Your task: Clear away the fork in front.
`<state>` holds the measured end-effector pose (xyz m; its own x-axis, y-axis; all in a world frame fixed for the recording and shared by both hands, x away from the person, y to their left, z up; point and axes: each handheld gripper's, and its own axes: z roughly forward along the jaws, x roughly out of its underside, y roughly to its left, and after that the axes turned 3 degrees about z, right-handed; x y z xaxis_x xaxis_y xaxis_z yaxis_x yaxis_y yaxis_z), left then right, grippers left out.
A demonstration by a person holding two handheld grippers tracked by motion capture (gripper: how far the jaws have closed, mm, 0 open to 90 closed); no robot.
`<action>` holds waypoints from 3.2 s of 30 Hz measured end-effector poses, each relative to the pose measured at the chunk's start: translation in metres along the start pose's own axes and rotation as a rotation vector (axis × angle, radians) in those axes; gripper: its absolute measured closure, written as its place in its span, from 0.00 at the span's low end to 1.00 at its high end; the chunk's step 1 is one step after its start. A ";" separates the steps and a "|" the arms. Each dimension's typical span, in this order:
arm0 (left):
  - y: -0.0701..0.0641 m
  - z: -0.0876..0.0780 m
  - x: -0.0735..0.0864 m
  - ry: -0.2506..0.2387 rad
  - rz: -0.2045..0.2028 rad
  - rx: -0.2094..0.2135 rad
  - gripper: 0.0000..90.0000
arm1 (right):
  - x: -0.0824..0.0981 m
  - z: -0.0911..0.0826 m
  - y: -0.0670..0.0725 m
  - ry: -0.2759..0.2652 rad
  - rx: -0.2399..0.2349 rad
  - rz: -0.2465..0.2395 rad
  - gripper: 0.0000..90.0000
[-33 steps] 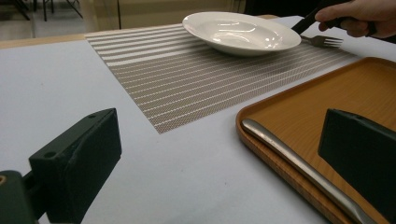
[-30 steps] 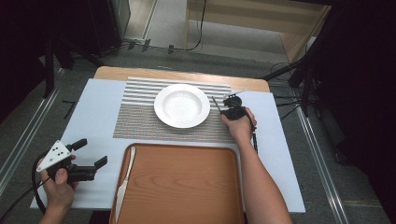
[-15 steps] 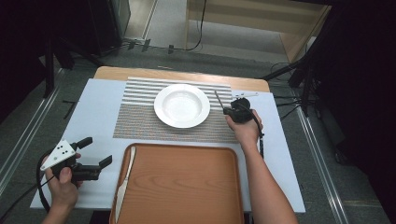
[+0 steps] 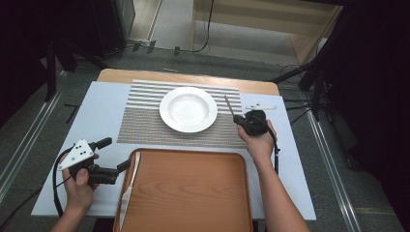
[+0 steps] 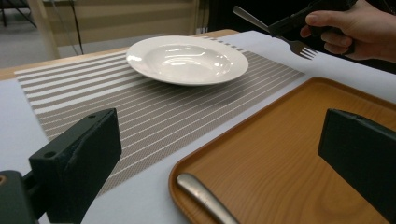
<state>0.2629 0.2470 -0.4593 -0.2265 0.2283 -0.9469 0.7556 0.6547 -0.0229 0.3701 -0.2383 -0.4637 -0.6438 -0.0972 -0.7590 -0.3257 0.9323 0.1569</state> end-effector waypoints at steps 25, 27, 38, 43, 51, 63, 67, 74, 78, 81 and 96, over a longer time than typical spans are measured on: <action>-0.033 0.049 -0.029 -0.039 0.012 0.120 0.00 | 0.033 -0.048 0.036 -0.126 -0.119 -0.048 0.96; -0.034 0.051 -0.030 -0.040 0.013 0.124 0.00 | 0.035 -0.048 0.038 -0.129 -0.126 -0.049 0.96; -0.041 0.067 -0.035 -0.053 0.006 0.150 0.00 | 0.057 -0.052 0.054 -0.141 -0.175 -0.053 0.96; -0.044 0.070 -0.037 -0.065 0.003 0.150 0.00 | 0.063 -0.056 0.061 -0.155 -0.194 -0.065 0.96; -0.048 0.072 -0.035 -0.060 -0.011 0.183 0.00 | 0.067 -0.063 0.077 -0.185 -0.225 -0.089 0.96; -0.051 0.077 -0.034 -0.062 -0.052 0.255 0.00 | 0.074 -0.065 0.101 -0.205 -0.314 -0.121 0.96; -0.054 0.078 -0.035 -0.058 -0.064 0.266 0.00 | 0.076 -0.063 0.107 -0.209 -0.335 -0.126 0.96; -0.058 0.080 -0.037 -0.061 -0.103 0.253 0.15 | 0.079 -0.063 0.117 -0.222 -0.367 -0.144 0.96; -0.058 0.083 -0.037 -0.052 -0.143 0.276 0.22 | 0.081 -0.061 0.124 -0.222 -0.388 -0.152 0.96; -0.060 0.085 -0.037 -0.043 -0.148 0.279 0.27 | 0.081 -0.060 0.130 -0.221 -0.406 -0.163 0.96; -0.068 0.092 -0.037 -0.025 -0.183 0.324 0.49 | 0.085 -0.056 0.150 -0.237 -0.468 -0.211 0.96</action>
<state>0.2764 0.1276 -0.4523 -0.3640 0.1079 -0.9251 0.8602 0.4198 -0.2894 0.2278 -0.1259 -0.4698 -0.3761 -0.1333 -0.9169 -0.7374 0.6422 0.2092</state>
